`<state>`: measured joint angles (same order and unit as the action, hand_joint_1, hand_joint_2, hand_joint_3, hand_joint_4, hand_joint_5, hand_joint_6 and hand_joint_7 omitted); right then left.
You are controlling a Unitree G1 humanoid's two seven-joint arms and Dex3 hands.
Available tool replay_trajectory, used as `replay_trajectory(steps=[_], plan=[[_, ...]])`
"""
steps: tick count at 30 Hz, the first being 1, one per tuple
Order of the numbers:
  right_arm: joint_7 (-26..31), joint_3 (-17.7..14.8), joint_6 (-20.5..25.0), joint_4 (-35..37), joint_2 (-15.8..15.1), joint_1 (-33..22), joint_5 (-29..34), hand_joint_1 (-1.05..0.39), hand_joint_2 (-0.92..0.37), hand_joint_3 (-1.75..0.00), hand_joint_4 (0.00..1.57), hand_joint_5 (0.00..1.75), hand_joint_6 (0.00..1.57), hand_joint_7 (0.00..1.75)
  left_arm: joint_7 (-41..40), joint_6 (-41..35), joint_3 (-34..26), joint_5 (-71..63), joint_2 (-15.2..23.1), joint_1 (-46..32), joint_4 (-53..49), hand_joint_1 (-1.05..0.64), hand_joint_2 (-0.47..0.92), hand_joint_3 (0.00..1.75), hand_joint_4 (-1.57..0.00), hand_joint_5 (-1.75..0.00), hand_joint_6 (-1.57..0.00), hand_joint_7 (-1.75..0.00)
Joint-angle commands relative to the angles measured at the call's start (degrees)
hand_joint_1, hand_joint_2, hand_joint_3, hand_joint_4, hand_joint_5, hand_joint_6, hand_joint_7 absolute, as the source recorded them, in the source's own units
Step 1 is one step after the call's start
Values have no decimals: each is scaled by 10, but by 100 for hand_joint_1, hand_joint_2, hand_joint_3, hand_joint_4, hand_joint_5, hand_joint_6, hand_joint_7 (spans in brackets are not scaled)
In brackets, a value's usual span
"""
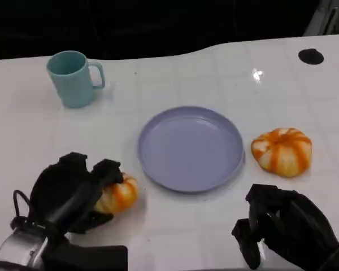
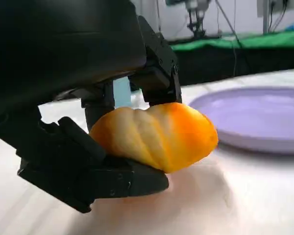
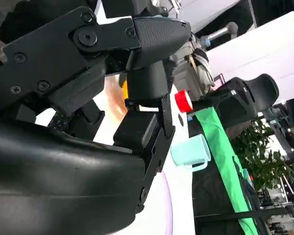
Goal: Grasp the bread from the table and place it into the plate.
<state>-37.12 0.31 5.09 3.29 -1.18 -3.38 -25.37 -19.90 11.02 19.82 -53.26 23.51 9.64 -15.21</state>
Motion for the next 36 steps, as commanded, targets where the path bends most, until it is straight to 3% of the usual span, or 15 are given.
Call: replay_trajectory(steps=[1, 11, 13, 16, 18, 21, 23, 33, 34, 36], plan=[[-6, -8, -2, 2, -9, -2, -9, -91, -68, -48, 122, 154, 106, 138, -9, -40, -20, -8, 7, -20, 58, -29, 66, 92, -80, -175, -70, -144], [-4, -6, 1, -3, -9, -4, -6, -92, -68, -48, 123, 153, 106, 137, -34, -92, -44, -26, -10, -22, 135, -26, 66, 74, -82, -175, -84, -118], [-2, -5, 2, -4, -10, -5, -6, -93, -68, -48, 123, 153, 106, 138, -38, -102, -43, -34, -17, -17, 142, -25, 66, 72, -83, -175, -86, -118], [-3, -6, 4, -4, -10, -5, -8, -92, -68, -48, 123, 154, 106, 138, -38, -93, -34, -33, -24, 8, 136, -27, 67, 61, -84, -175, -79, -135], [-7, -8, 1, 2, -11, -2, -9, -92, -68, -48, 122, 154, 106, 138, -44, -68, -23, -28, -25, 34, 114, -26, 67, 57, -84, -175, -86, -120], [-7, -10, 2, 3, -10, -1, -11, -92, -68, -47, 123, 154, 106, 137, -43, -32, -10, -12, -29, 70, 73, -23, 56, 78, -85, -175, -76, -144], [-6, -11, -2, 3, -10, -2, -9, -92, -68, -47, 123, 153, 106, 137, -47, -12, -3, -3, -35, 93, 41, -26, 53, 89, -86, -175, -80, -133], [-3, -11, 7, 1, -13, -1, -7, -92, -66, -52, 123, 154, 106, 139, -56, 27, 44, 3, -75, 199, -107, -25, 47, 93, -86, -175, -74, -147], [-4, -11, 7, 1, -12, -1, -8, -92, -65, -52, 122, 155, 105, 139, -55, 32, 48, 7, -81, 208, -121, -25, 48, 92, -85, -175, -75, -140], [-3, -11, 6, 1, -12, -1, -7, -91, -65, -52, 122, 155, 104, 139, -52, 39, 56, 16, -93, 225, -151, -25, 51, 88, -86, -171, -91, -98]])
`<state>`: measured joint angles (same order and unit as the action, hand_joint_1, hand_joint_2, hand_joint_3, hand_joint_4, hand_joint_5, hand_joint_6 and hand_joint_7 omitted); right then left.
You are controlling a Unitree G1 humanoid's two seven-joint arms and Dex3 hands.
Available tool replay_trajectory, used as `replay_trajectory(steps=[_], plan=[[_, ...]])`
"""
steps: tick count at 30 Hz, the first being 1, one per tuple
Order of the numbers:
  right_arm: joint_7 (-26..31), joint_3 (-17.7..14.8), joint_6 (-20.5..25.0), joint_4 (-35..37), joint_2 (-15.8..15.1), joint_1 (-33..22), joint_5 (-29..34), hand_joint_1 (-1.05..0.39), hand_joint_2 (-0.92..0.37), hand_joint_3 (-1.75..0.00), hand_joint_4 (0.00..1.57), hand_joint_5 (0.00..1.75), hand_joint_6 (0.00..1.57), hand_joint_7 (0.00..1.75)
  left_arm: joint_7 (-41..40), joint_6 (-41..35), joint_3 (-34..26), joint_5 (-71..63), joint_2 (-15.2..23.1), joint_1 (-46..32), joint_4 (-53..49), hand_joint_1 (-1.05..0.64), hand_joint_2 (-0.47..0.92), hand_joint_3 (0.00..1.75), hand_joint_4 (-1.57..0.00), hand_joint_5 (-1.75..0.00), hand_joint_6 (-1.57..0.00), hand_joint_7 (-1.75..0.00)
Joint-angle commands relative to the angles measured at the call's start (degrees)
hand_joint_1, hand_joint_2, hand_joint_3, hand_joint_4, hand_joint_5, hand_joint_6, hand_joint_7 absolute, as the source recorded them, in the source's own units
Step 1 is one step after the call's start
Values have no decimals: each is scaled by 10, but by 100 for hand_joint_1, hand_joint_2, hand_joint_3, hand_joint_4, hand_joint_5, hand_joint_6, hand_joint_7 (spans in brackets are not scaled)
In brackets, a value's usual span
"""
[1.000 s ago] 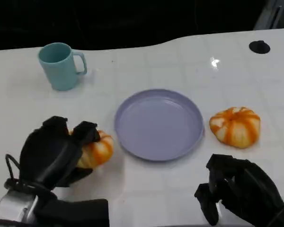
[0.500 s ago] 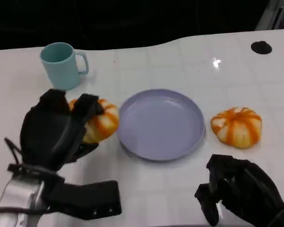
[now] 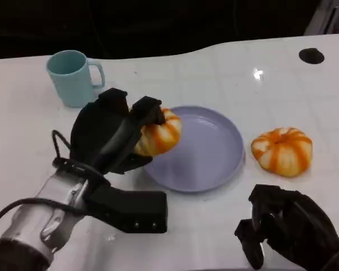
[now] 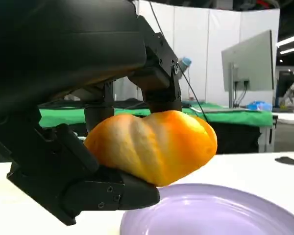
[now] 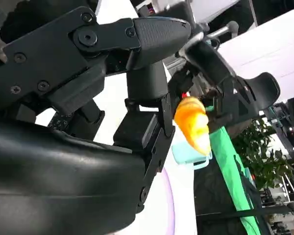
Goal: Grasp the bread from the table and place it into the plate.
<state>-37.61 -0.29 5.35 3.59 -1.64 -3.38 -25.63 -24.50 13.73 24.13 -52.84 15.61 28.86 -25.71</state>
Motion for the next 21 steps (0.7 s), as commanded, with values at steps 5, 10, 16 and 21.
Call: replay_trajectory(steps=[5, 10, 16, 21], plan=[[1, -3, -5, -1, -6, -3, 0, -91, -65, -54, 121, 156, 103, 140, -31, 27, 33, 10, -39, 73, -124, -26, 52, 82, -85, -174, -88, -119], [-1, -3, -4, -1, -5, -3, -4, -92, -65, -53, 121, 156, 104, 141, -29, 46, 43, 27, -63, 112, -197, -26, 55, 87, -85, -175, -70, -164], [6, 0, -3, -7, -6, -6, 3, -93, -65, -53, 122, 155, 106, 142, 73, 34, 56, 54, -72, 144, -225, -30, 81, 58, -68, -125, -69, -92], [3, 0, -2, -8, -6, -6, -2, -93, -65, -52, 122, 155, 105, 142, 127, 5, 73, 46, -65, 148, -202, -54, 92, 27, -51, -62, -57, -15]])
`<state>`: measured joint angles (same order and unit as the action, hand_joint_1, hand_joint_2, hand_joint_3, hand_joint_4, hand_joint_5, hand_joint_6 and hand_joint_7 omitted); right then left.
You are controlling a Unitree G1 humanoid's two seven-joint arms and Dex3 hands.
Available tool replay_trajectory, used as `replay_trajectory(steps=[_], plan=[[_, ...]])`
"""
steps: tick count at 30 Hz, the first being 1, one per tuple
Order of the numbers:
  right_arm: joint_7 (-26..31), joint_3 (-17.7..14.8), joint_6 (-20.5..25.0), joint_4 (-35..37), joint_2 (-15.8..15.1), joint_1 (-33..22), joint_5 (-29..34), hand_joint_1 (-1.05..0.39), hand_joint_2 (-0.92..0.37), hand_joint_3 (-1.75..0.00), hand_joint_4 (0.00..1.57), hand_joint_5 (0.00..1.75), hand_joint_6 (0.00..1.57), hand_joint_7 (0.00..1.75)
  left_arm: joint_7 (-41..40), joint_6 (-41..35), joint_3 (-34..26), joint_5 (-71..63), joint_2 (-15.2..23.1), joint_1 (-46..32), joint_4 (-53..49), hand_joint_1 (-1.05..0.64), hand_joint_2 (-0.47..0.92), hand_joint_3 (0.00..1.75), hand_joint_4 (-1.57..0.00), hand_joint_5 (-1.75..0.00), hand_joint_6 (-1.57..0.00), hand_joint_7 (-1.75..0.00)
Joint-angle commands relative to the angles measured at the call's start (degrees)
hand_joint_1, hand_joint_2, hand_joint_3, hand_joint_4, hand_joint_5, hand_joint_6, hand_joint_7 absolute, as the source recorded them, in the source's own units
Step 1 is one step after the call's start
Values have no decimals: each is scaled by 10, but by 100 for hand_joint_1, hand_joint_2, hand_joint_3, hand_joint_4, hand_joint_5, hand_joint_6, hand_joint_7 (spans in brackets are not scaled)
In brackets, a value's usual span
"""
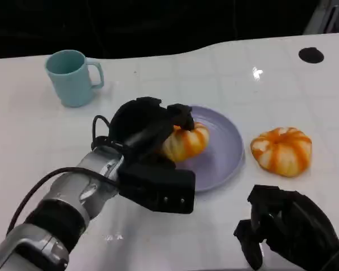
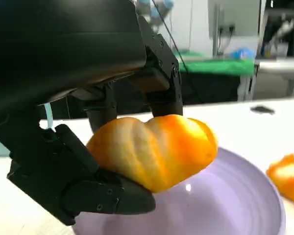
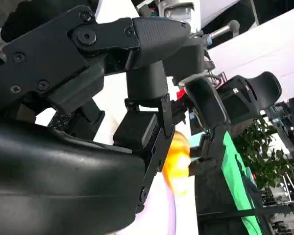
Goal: Grasp the bread from the table and place it into the plate.
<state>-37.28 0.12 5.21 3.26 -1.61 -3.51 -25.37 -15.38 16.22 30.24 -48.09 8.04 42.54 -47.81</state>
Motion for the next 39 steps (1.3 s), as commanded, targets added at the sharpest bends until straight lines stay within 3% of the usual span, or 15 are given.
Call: replay_trajectory(steps=[1, 5, 8, 13, 18, 23, 27, 32, 33, 36, 38, 39], plan=[[0, -4, -1, -5, -6, -5, -5, -93, -65, -52, 122, 155, 105, 142, 53, -25, 12, 2, 13, 9, 27, -60, 92, 28, -47, -57, -53, -11], [-4, -4, 3, -5, -5, -4, -12, -93, -66, -50, 121, 155, 105, 141, 125, -54, 18, 1, 27, 0, 71, -91, 92, 49, -19, -35, -26, 0], [-5, -3, -1, -4, -5, -4, -10, -93, -66, -49, 121, 155, 105, 141, 157, -67, 23, -2, 39, -6, 101, -102, 92, 61, -5, -26, -16, 0], [-4, -3, 0, -7, -5, -5, -10, -94, -67, -48, 121, 155, 106, 141, 181, -69, 19, 7, 54, -21, 138, -105, 92, 71, 0, -24, -13, 0], [-1, -2, 1, -10, -3, -7, -10, -93, -68, -47, 121, 155, 105, 140, 191, -52, -6, 45, 74, -56, 191, -105, 92, 67, -4, -27, -17, -2], [-2, -2, 2, -10, -2, -6, -12, -93, -68, -46, 122, 155, 106, 139, 200, -12, -57, 134, 75, -96, 219, -85, 92, 49, -29, -45, -34, -8], [0, -1, 3, -13, -2, -7, -10, -94, -68, -45, 121, 154, 105, 139, 246, 29, -107, 257, 65, -133, 225, -56, 92, 30, -40, -87, -58, -12], [-1, -2, 5, -14, -2, -9, -13, -93, -68, -45, 121, 155, 104, 138, 318, 45, -161, 397, 48, -180, 248, -42, 92, 24, -42, -124, -72, -21], [0, -2, 6, -16, -2, -10, -13, -93, -68, -45, 121, 155, 105, 139, 333, 51, -171, 424, 44, -188, 249, -42, 92, 23, -45, -132, -74, -28], [1, 1, 1, -17, -2, -11, -8, -94, -69, -44, 121, 154, 105, 139, 371, 72, -198, 491, 36, -216, 253, -47, 92, 28, -45, -145, -58, -78], [1, 1, 0, -17, -2, -12, -8, -94, -70, -44, 121, 154, 105, 139, 387, 69, -211, 525, 31, -243, 273, -50, 92, 32, -43, -151, -52, -100], [1, 1, 1, -18, -2, -12, -7, -94, -70, -43, 121, 154, 105, 138, 392, 64, -217, 540, 27, -259, 288, -54, 92, 35, -42, -163, -47, -123]])
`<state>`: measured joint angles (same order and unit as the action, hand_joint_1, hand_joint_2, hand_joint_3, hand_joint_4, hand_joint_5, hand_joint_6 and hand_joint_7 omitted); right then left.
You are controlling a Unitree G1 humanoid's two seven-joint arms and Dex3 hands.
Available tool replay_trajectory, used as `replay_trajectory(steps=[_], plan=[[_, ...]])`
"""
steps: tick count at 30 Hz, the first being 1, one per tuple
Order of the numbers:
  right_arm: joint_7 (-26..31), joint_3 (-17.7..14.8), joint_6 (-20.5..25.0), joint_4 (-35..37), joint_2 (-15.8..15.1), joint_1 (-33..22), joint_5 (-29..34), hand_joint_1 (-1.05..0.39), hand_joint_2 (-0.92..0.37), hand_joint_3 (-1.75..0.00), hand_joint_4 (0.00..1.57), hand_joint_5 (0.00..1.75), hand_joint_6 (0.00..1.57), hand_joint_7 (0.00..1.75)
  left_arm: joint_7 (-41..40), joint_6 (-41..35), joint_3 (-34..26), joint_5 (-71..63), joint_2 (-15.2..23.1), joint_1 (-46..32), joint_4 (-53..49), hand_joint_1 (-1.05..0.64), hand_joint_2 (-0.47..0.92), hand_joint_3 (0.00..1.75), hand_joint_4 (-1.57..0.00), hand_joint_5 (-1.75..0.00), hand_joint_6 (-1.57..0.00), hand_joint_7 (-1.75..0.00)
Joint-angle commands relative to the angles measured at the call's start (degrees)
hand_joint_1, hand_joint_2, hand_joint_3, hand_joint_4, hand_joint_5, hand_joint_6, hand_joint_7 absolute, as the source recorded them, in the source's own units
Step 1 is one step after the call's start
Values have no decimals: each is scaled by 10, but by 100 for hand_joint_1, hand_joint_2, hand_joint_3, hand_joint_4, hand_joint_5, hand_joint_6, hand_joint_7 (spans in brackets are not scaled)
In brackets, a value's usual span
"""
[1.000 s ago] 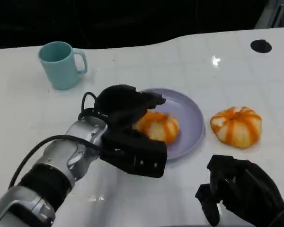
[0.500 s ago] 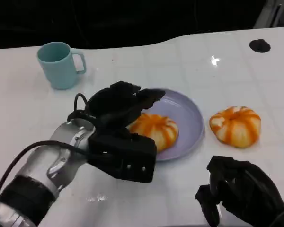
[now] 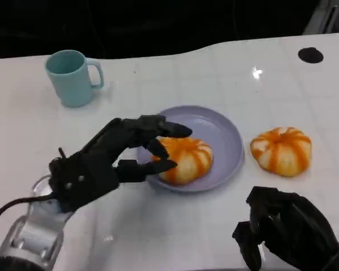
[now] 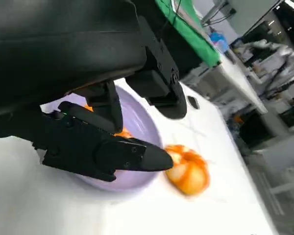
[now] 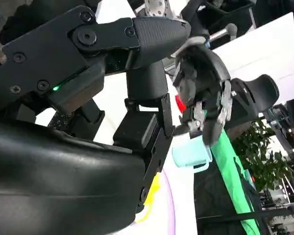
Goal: Grasp the bread from the table and place it into the plate.
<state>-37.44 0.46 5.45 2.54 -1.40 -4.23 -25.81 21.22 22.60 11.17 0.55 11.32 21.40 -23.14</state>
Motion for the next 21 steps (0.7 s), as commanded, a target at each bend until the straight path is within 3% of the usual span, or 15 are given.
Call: replay_trajectory(steps=[1, 3, 6, 21], plan=[[3, -2, -1, -11, -4, -5, -3, -94, -70, -43, 121, 154, 105, 138, 30, -4, -31, 64, -8, -59, 52, -54, 92, 36, -42, -169, -44, -136], [6, -1, 3, -15, -6, -6, -3, -94, -70, -42, 122, 154, 106, 138, 26, -30, -39, 83, -15, -92, 90, -56, 92, 37, -46, -173, -41, -154], [7, 0, 3, -18, -7, -6, -2, -94, -71, -42, 122, 154, 107, 138, 27, -88, -49, 124, -29, -137, 147, -58, 92, 39, -53, -174, -44, -164], [7, -1, 7, -21, -7, -4, -3, -94, -71, -42, 123, 152, 106, 139, 42, -317, -67, 317, -78, -316, 333, -55, 92, 41, -77, -175, -55, -175]])
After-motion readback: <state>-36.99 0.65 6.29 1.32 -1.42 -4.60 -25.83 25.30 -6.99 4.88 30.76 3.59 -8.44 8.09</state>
